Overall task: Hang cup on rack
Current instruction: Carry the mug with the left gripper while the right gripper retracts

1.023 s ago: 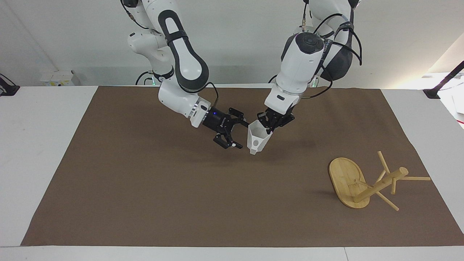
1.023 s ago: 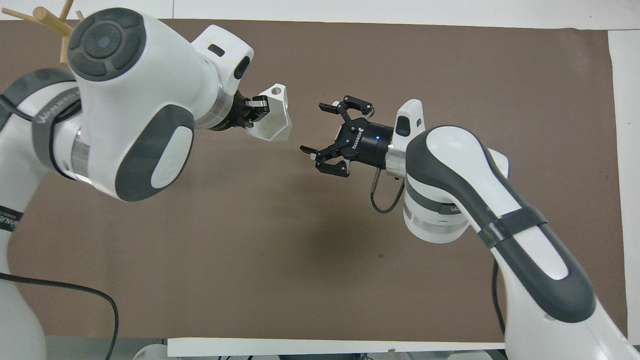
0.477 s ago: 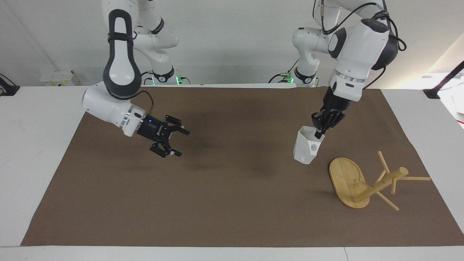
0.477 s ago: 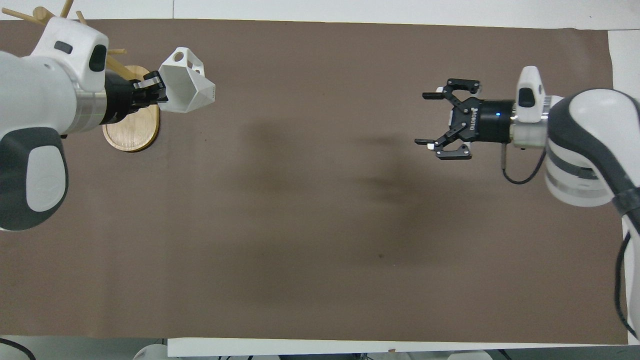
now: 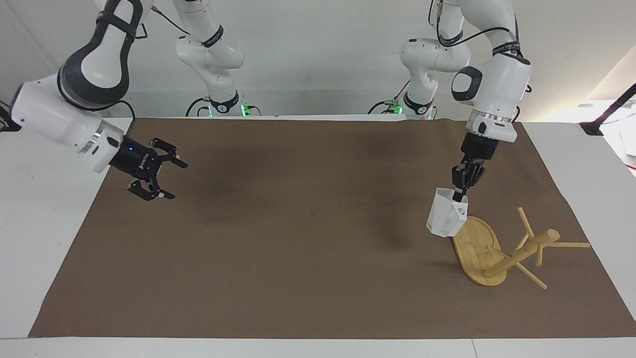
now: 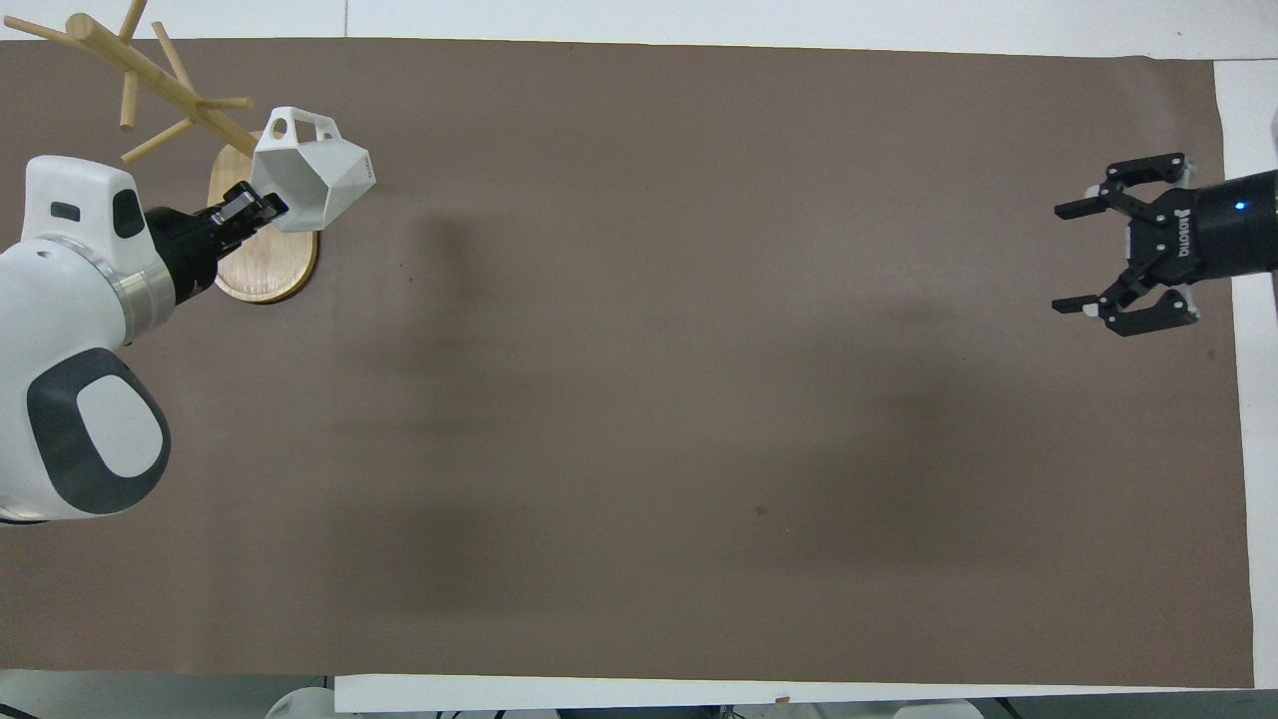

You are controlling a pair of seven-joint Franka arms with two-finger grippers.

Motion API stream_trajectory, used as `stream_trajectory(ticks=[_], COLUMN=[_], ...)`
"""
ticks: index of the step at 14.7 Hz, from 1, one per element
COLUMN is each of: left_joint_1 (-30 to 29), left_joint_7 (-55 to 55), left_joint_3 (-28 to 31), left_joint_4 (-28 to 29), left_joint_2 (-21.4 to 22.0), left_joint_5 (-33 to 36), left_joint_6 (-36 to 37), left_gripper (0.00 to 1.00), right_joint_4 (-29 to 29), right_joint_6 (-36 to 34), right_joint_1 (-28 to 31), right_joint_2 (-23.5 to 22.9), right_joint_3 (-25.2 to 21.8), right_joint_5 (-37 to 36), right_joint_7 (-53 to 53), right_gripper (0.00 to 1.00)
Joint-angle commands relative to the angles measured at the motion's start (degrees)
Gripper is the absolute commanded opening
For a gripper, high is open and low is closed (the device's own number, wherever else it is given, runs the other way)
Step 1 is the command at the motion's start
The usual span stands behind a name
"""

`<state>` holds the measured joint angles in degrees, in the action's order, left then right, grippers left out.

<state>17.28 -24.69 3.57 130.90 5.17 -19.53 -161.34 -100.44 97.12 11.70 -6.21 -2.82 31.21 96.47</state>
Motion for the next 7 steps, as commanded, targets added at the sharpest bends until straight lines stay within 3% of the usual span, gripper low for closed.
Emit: stream_trajectory(ticks=[1, 4, 7], left_joint_1=[-1.6, -4.3, -4.4], left_joint_7=[1.4, 2.1, 2.1], left_joint_3=[-0.5, -0.7, -0.5], left_joint_4=[-1.2, -2.3, -3.5], left_joint_2=[-3.3, -5.1, -6.5], left_joint_5=[-1.4, -1.4, -5.8], left_joint_6=[-2.4, -2.4, -2.4], left_gripper=[0.00, 0.00, 0.00], right_joint_4=[3.5, 6.7, 14.5], right_joint_6=[-2.5, -3.2, -13.5], right_joint_1=[0.3, -0.6, -2.7], right_joint_2=[1.8, 4.9, 4.7], right_joint_3=[0.7, 1.7, 1.6], right_joint_5=[-6.4, -14.8, -22.2], right_joint_7=[-9.9, -24.3, -45.3], right_gripper=[1.00, 1.00, 1.00])
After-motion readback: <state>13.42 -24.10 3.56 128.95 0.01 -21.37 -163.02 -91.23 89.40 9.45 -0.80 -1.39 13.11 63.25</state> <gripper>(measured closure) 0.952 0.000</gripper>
